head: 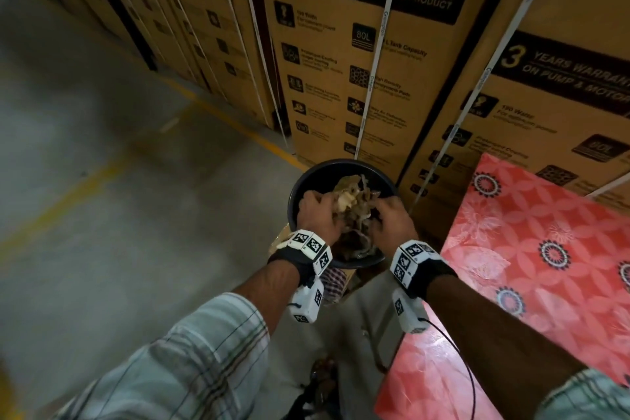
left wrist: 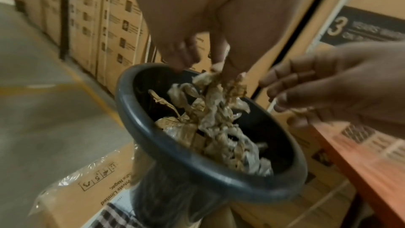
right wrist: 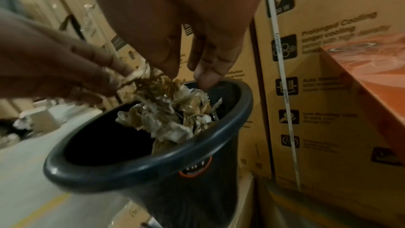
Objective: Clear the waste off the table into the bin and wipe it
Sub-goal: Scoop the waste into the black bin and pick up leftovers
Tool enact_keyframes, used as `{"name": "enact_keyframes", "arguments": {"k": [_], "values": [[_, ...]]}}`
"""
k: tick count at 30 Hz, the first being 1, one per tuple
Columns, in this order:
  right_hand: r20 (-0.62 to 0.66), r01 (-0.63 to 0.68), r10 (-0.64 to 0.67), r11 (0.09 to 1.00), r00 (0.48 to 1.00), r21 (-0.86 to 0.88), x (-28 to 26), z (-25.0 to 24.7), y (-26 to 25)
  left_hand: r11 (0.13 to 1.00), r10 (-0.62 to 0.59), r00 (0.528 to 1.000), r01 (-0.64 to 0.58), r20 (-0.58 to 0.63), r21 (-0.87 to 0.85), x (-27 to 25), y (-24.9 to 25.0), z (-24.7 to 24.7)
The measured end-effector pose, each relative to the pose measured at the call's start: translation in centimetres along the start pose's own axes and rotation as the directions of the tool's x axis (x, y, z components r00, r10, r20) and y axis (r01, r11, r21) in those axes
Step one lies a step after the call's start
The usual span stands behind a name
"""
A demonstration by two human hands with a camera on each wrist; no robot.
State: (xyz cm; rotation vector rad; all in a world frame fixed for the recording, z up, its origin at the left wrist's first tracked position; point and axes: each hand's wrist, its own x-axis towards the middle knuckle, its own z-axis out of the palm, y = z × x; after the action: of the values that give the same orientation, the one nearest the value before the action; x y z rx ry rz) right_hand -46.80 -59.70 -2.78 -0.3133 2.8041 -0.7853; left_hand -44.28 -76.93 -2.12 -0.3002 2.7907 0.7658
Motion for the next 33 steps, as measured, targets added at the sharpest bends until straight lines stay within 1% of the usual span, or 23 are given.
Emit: {"name": "enact_keyframes", "arguments": {"k": [1,3,5,7,9,10,12,13,14,16,17,18,19,20,21,23,26,30,33], "values": [[-0.002,0.043,-0.043,0.999,0.999,-0.034,-0.3,0.3,-0.2,0.999,0.026,0.999,-0.026,-0.035,0.021,-0.2,0.1,0.1],[0.035,0.115,-0.113,0.991,0.993,-0.061,-0.6,1.2,-0.6,0.997,0.074,0.995,-0.074,-0.065,0.005,-0.5,0.4,0.3],[0.058,0.132,-0.129,0.99,0.99,-0.05,-0.5,1.9,-0.8,0.99,0.137,0.987,-0.14,-0.087,-0.034,-0.5,0.7,0.8],[0.049,0.113,-0.111,0.993,0.993,-0.025,-0.1,2.3,-0.8,0.984,0.174,0.98,-0.177,-0.099,-0.032,-0.2,0.6,1.3],[0.066,0.113,-0.114,0.994,0.991,0.005,0.5,2.5,-0.6,0.986,0.164,0.983,-0.164,-0.081,0.003,0.7,0.4,1.8],[0.096,0.12,-0.119,0.993,0.988,0.003,0.9,2.5,-0.4,0.99,0.139,0.988,-0.138,-0.066,0.028,1.3,0.2,2.2],[0.192,0.115,-0.102,0.992,0.976,-0.056,1.8,2.9,-0.1,0.991,0.096,0.995,-0.095,-0.007,0.091,2.6,-0.3,2.9],[0.239,0.109,-0.084,0.989,0.967,-0.095,2.3,3.3,0.2,0.988,0.088,0.995,-0.093,0.046,0.122,3.2,-0.7,3.6],[0.284,0.109,-0.07,0.986,0.956,-0.126,2.6,3.7,0.3,0.984,0.076,0.989,-0.095,0.125,0.15,3.6,-0.9,4.3],[0.396,0.151,-0.063,0.969,0.916,-0.195,3.0,4.3,0.5,0.98,0.047,0.96,-0.098,0.277,0.172,3.9,-1.5,5.8],[0.448,0.183,-0.058,0.953,0.892,-0.241,3.1,4.5,0.5,0.982,0.031,0.943,-0.091,0.331,0.167,3.8,-1.5,5.9],[0.485,0.198,-0.046,0.943,0.873,-0.268,3.1,4.6,0.5,0.983,0.031,0.935,-0.092,0.354,0.158,3.6,-1.2,5.6],[0.499,0.192,-0.032,0.943,0.866,-0.272,3.1,4.6,0.4,0.985,0.042,0.937,-0.098,0.346,0.145,3.6,-1.0,5.4],[0.493,0.171,-0.022,0.951,0.87,-0.258,3.0,4.4,0.4,0.986,0.05,0.943,-0.1,0.328,0.135,3.4,-0.7,5.0],[0.466,0.148,-0.025,0.962,0.885,-0.229,2.8,4.1,0.4,0.987,0.069,0.955,-0.108,0.29,0.12,3.2,-0.4,4.4],[0.366,0.109,-0.053,0.985,0.929,-0.135,2.4,2.7,0.3,0.984,0.111,0.972,-0.136,0.207,0.112,2.6,0.1,2.9],[0.202,0.11,-0.095,0.992,0.975,-0.065,1.1,-0.3,0.1,0.976,0.183,0.971,-0.198,0.151,0.092,1.3,1.6,0.7],[0.065,0.178,-0.173,0.981,0.983,-0.073,-1.4,-4.7,1.4,0.959,0.274,0.96,-0.277,0.053,0.066,-0.2,5.7,-1.2],[-0.022,0.176,-0.179,0.979,0.984,-0.105,-4.3,-8.4,3.5,0.936,0.353,0.935,-0.353,-0.014,0.015,-1.6,9.9,-0.7]]}}
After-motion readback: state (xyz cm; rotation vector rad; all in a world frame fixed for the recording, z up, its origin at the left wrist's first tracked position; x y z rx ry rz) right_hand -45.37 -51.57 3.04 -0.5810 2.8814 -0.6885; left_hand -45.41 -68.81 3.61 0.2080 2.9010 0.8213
